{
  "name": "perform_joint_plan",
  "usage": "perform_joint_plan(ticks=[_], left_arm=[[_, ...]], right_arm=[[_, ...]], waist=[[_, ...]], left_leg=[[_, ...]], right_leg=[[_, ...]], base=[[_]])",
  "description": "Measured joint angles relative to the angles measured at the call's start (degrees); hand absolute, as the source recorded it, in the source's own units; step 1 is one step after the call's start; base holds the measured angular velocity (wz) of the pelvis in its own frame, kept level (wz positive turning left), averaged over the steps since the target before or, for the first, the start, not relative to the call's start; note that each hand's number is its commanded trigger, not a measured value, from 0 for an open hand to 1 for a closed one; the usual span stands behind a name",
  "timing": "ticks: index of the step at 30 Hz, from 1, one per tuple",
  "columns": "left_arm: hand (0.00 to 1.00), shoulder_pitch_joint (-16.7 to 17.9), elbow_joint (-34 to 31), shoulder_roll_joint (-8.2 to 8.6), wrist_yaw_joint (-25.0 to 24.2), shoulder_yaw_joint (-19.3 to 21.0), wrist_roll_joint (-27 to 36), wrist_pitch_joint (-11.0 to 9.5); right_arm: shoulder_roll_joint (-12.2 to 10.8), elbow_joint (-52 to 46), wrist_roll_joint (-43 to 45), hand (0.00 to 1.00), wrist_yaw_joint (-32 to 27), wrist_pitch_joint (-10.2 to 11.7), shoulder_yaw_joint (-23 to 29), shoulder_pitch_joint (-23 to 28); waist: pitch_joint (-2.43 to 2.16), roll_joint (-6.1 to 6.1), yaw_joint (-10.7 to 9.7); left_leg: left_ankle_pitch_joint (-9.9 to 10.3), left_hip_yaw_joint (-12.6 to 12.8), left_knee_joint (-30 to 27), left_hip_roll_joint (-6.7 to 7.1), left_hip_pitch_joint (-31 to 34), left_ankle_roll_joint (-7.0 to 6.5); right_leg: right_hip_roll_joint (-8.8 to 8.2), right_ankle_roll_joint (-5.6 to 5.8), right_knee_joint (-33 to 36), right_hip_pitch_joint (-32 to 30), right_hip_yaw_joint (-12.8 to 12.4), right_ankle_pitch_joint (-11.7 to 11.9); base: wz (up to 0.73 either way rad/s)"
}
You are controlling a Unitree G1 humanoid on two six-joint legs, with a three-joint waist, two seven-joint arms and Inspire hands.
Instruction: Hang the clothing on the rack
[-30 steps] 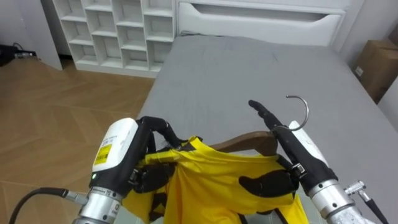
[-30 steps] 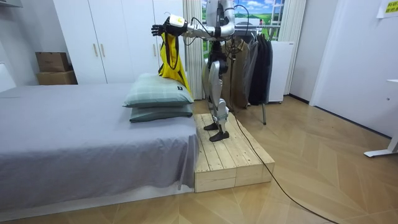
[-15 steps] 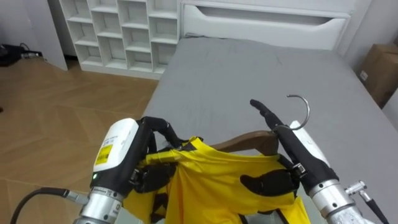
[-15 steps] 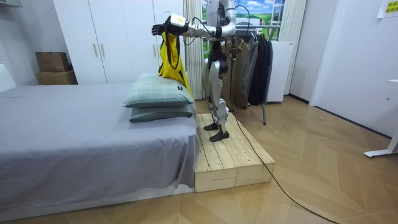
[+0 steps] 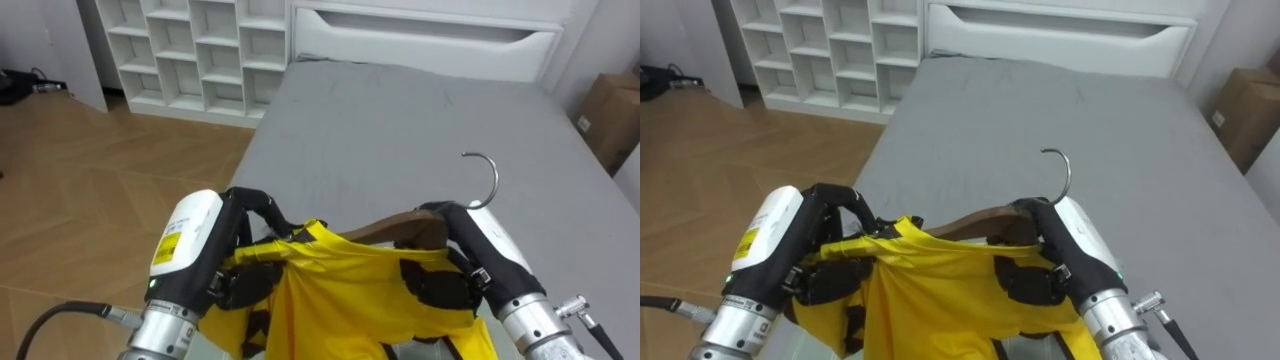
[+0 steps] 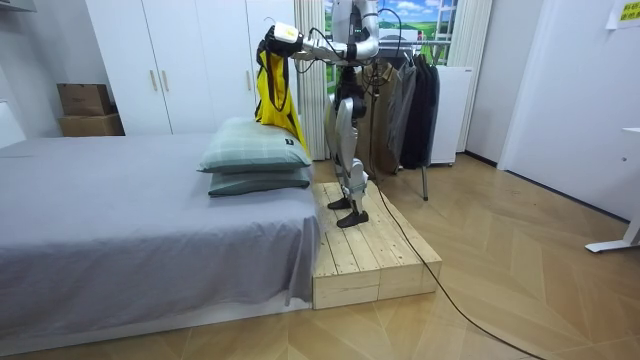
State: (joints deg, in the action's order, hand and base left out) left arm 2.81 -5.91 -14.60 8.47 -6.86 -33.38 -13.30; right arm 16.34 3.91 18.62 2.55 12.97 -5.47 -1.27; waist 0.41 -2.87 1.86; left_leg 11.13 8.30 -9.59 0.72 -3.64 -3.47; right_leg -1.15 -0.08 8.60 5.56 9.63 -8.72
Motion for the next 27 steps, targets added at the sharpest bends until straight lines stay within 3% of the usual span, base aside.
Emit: perform_joint_plan(ticks=[8, 27], left_arm=[[1.00, 0.00, 0.00, 0.78, -0.05, -0.17, 0.16, 0.00], [1.00, 0.02, 0.00, 0.54, -0.04, -0.42, 1.97, -0.04]], right_arm=[[-0.23, -0.02, -0.97, 1.00, -1.15, 0.84, 0.00, -0.01], [-0.31, 0.35, -1.21, 1.00, -3.07, 0.86, -0.75, 0.10]], waist=[[0.01, 0.00, 0.00], [0.07, -0.10, -0.02]], left_leg=[[0.00, 0.01, 0.03, 0.00, 0.00, 0.00], [0.00, 0.01, 0.17, 0.00, -0.07, 0.00]], right_leg=[[0.01, 0.00, 0.00, -0.01, 0.00, 0.00], [0.03, 0.00, -0.03, 0.04, -0.03, 0.00]], base=[[0.00], [0.00]])
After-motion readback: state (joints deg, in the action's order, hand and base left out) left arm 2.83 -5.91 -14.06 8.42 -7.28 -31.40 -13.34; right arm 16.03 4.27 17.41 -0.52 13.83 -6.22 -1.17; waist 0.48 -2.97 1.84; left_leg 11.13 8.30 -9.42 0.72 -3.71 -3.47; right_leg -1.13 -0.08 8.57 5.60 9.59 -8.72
